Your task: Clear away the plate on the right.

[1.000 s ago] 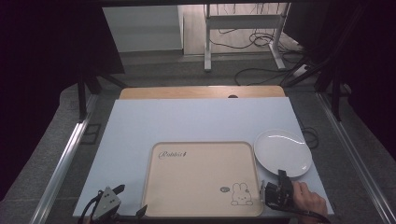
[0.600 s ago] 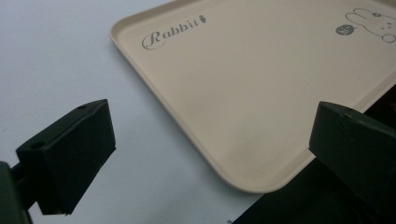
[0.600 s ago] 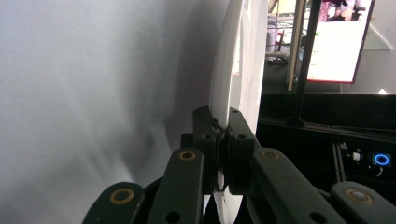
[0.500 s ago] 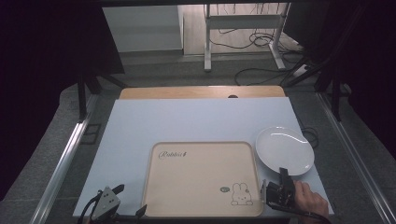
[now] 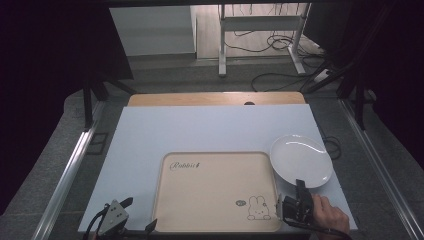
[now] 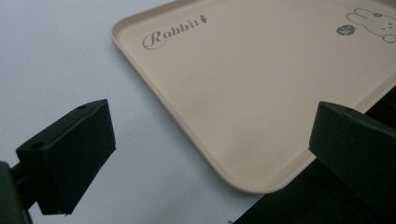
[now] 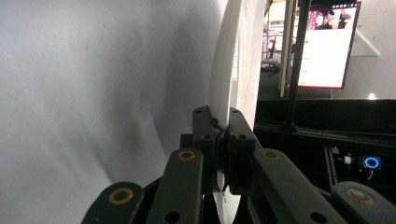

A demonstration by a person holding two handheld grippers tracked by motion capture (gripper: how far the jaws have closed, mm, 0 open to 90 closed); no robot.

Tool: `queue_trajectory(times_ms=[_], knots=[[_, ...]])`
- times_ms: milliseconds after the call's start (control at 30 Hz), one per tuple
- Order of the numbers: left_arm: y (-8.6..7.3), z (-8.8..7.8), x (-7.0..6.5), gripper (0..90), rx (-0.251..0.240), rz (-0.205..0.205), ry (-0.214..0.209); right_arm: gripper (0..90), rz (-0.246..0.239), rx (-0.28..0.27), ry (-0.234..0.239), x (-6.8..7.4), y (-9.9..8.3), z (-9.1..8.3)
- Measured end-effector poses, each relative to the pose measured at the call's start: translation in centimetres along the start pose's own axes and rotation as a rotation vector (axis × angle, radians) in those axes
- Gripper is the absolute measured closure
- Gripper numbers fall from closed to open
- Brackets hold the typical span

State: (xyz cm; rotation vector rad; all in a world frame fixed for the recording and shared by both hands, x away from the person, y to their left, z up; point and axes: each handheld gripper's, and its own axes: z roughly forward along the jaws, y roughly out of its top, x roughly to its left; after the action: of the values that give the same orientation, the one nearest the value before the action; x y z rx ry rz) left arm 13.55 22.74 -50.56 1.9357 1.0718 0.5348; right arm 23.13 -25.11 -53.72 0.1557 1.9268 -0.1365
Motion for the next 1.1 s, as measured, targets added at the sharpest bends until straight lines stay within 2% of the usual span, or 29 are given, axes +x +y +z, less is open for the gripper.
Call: queue_trajectory(times_ms=[100, 167, 200, 333, 400, 433, 633, 733, 767, 867, 900, 933, 967, 1100], knots=[[0.0, 0.0, 0.0, 0.0, -0.002, -0.002, 0.0, 84.9, -0.021, -0.014, -0.018, 0.0, 0.4, -0.3], [0.0, -0.1, 0.1, 0.0, -0.004, -0.004, -0.001, 84.9, -0.006, -0.012, -0.016, 0.0, 0.5, -0.4], [0.0, -0.1, 0.1, 0.0, -0.008, -0.007, -0.002, 84.8, -0.005, -0.062, 0.024, -0.1, 0.5, -0.2], [0.0, -0.1, 0.1, 0.0, -0.007, -0.008, -0.002, 84.8, 0.001, -0.075, 0.019, -0.1, 0.9, -0.6], [0.0, -0.1, 0.1, 0.0, -0.006, -0.006, -0.002, 84.9, -0.018, -0.053, 0.011, -0.2, 1.2, -1.1], [0.0, -0.1, 0.1, 0.0, -0.006, -0.005, -0.002, 84.8, -0.008, -0.087, 0.013, -0.2, 1.2, -0.9], [0.0, -0.1, 0.1, 0.0, -0.007, -0.008, -0.001, 84.8, -0.008, -0.12, 0.017, -0.2, 1.9, -1.4], [0.0, -0.1, 0.1, 0.0, -0.006, -0.006, 0.0, 84.8, -0.012, -0.127, 0.016, -0.2, 2.2, -1.7], [0.0, -0.1, 0.1, 0.0, -0.006, -0.006, 0.0, 84.8, -0.025, -0.112, 0.02, -0.3, 2.3, -2.1], [0.0, -0.1, 0.1, 0.0, -0.006, -0.006, 0.0, 84.8, -0.018, -0.122, 0.021, -0.3, 2.8, -2.5], [0.0, -0.1, 0.1, 0.0, -0.006, -0.006, 0.0, 84.7, -0.025, -0.133, 0.024, -0.3, 2.9, -2.6], [0.0, -0.1, 0.1, 0.0, -0.006, -0.006, 0.0, 84.8, -0.009, -0.183, -0.004, 0.0, 3.0, -2.4], [0.0, -0.1, 0.1, 0.0, -0.006, -0.006, 0.0, 84.7, -0.015, -0.157, 0.016, -0.2, 3.3, -2.8], [0.0, -0.1, 0.1, 0.0, -0.006, -0.006, 0.001, 84.7, -0.025, -0.169, 0.024, -0.2, 3.8, -3.3]])
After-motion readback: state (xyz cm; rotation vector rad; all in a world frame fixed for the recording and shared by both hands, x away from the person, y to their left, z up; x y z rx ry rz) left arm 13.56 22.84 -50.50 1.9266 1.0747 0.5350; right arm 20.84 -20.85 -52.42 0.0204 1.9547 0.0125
